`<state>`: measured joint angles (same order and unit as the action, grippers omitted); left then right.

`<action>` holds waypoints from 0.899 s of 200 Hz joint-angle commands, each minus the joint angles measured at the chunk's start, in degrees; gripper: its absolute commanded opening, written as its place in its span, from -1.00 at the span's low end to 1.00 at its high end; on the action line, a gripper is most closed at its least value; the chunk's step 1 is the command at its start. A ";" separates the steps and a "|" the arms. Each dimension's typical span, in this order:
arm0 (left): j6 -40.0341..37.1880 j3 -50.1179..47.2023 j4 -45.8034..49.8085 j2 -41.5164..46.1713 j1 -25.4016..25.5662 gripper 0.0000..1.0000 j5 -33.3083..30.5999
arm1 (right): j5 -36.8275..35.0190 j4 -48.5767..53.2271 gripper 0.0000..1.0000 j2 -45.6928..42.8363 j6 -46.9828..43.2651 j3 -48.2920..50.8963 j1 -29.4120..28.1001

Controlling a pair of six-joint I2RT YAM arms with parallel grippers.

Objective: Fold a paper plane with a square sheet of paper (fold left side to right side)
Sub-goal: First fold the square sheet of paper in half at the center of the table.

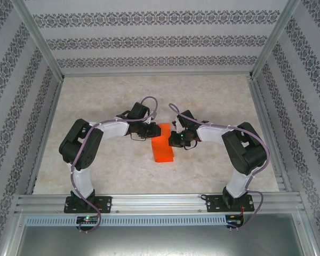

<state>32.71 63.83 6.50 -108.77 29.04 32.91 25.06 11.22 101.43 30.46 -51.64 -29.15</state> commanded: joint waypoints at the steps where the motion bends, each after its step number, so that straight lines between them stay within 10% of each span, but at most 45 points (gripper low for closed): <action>1: -1.33 1.48 -0.79 -2.15 0.07 -0.55 -1.03 | -3.80 7.20 -0.91 2.90 -1.28 1.18 -0.39; 180: -6.57 5.36 1.50 -6.19 -9.62 -0.58 -5.66 | -3.97 8.78 -0.91 2.46 -2.41 1.17 -0.37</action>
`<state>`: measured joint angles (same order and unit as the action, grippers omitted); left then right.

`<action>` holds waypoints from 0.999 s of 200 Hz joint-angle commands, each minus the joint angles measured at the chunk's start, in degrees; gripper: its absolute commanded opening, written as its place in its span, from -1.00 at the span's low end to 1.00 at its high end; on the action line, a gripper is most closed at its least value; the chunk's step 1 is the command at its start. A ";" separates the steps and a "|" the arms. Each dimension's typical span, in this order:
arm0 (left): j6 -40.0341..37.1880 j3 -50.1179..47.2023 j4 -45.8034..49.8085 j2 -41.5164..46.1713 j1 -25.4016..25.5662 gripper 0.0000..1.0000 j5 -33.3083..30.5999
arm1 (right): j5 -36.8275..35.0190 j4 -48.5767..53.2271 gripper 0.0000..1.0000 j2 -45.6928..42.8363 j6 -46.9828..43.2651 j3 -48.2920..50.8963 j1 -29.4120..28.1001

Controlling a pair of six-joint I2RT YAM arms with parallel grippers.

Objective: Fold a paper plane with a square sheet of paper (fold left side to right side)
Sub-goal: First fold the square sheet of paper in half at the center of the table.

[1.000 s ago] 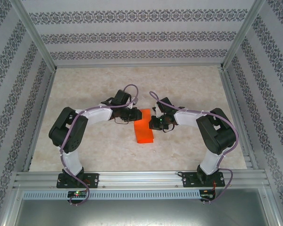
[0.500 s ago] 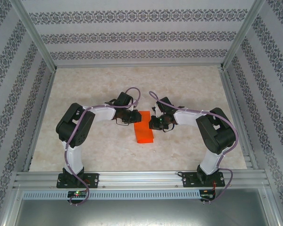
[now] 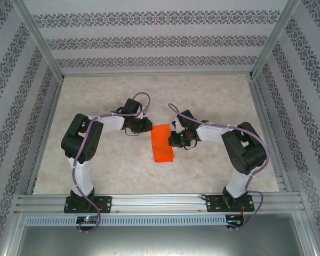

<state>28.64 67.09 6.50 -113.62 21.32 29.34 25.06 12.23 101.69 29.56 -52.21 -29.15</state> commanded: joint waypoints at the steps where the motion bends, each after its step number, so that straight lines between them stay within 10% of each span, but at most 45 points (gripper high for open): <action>1: -2.48 2.09 1.45 -1.29 -1.90 -0.58 -2.05 | -3.97 7.79 -0.91 2.20 -1.47 1.75 -0.38; 88: 2.99 -7.15 -14.69 5.11 1.43 -0.66 11.33 | -3.84 7.20 -0.92 2.68 -1.12 2.11 -0.47; 200: 0.80 -1.38 -8.95 -3.20 1.98 -0.72 0.46 | -3.91 7.38 -0.91 2.64 -0.98 2.21 -0.47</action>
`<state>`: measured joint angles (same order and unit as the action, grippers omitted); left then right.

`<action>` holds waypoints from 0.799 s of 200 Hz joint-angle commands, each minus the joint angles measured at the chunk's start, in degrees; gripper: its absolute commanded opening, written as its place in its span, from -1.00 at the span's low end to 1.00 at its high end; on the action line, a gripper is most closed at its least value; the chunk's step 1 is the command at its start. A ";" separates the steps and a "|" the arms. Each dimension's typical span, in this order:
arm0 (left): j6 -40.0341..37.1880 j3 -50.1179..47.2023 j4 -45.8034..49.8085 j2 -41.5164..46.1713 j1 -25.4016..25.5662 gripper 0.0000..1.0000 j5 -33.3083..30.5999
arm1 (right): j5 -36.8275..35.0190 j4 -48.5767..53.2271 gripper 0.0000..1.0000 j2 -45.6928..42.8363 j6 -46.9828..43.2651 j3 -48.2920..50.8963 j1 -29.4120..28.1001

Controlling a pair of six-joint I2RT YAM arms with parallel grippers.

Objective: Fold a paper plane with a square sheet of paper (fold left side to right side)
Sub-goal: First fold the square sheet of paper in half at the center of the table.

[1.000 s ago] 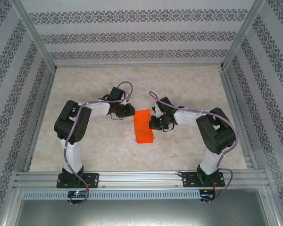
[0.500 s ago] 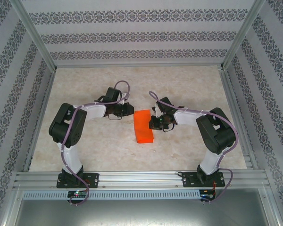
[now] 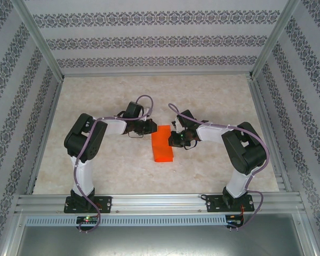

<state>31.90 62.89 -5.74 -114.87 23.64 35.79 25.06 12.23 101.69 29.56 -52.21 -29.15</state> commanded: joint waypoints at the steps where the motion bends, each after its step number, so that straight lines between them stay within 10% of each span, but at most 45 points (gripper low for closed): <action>1: -2.55 2.88 3.46 -2.04 -0.38 -0.72 -6.08 | -3.94 7.38 -0.91 2.64 -0.99 2.25 -0.47; 87: -6.19 13.83 11.40 -7.97 -3.32 -0.73 -11.22 | -3.85 7.37 -0.91 2.52 -1.18 2.28 -0.52; 160: -4.48 3.30 8.26 7.60 -2.07 -0.66 -7.28 | -3.81 7.43 -0.91 2.64 -1.34 1.86 -0.58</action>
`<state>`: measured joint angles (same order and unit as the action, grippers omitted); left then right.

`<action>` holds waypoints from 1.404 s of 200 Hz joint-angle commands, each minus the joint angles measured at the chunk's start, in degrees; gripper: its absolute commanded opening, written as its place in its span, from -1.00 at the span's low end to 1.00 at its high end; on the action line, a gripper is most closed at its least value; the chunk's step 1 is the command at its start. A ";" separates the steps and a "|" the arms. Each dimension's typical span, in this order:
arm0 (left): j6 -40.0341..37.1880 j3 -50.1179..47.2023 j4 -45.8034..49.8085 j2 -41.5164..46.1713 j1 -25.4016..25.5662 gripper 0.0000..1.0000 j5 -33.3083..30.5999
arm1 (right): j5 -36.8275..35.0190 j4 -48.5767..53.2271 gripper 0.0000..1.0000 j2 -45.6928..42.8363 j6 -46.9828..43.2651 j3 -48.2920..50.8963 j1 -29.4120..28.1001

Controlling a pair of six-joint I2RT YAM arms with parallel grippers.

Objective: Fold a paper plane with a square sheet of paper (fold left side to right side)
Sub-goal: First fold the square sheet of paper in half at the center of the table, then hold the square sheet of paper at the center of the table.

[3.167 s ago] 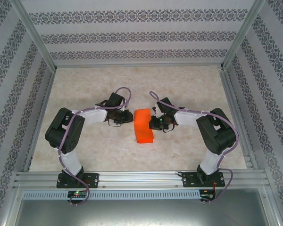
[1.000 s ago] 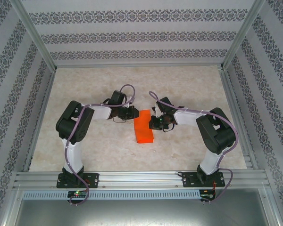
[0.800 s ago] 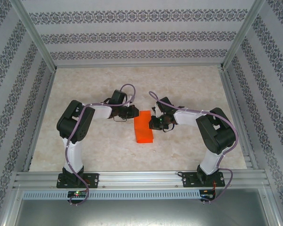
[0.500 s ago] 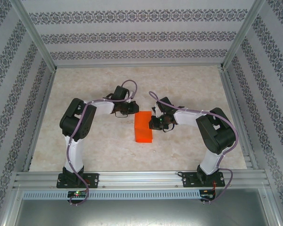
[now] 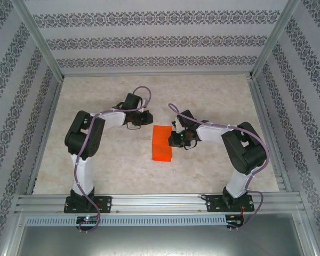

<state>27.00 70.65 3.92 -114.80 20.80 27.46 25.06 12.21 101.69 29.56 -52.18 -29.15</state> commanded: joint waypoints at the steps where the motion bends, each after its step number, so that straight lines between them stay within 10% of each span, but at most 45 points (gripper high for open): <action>1: 0.55 -4.73 -1.47 7.69 0.93 -0.66 1.16 | -3.80 7.42 -0.91 2.64 -1.34 1.92 -0.57; 63: 7.50 -14.53 -8.59 10.40 9.47 -0.68 1.27 | -3.53 6.58 -0.91 2.64 -0.69 2.32 -0.56; 281: 6.83 -17.39 -4.79 6.26 12.95 -0.71 -4.61 | 4.28 6.67 -0.91 3.24 -1.31 -13.40 2.56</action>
<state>34.76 54.13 -3.05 -106.43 32.69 25.56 26.37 20.99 101.69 28.10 -62.35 -26.72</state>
